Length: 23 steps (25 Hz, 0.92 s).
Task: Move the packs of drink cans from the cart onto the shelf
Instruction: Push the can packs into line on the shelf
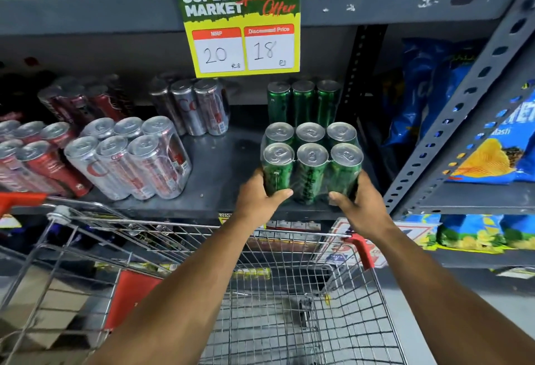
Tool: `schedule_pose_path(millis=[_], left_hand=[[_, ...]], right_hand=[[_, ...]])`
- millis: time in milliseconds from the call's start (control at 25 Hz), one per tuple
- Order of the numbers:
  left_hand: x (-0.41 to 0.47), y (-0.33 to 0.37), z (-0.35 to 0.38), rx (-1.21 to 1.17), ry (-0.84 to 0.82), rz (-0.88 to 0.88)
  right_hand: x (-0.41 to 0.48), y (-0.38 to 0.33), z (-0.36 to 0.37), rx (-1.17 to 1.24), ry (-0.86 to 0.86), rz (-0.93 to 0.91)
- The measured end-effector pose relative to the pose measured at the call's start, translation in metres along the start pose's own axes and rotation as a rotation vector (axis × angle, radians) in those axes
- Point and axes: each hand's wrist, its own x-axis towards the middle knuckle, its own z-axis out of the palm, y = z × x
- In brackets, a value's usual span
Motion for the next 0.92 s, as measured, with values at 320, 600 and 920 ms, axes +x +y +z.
schedule_pose_path(millis=[320, 600, 920], left_hand=[[-0.038, -0.064, -0.185, -0.035, 0.679, 0.166], [0.016, -0.117, -0.284, -0.193, 0.527, -0.166], [0.021, -0.141, -0.274, -0.016, 0.376, -0.267]], right_hand=[[-0.069, -0.07, 0.137, -0.096, -0.005, -0.391], [0.012, -0.216, 0.248, -0.062, -0.267, -0.337], [0.017, -0.214, 0.269, -0.096, -0.14, -0.273]])
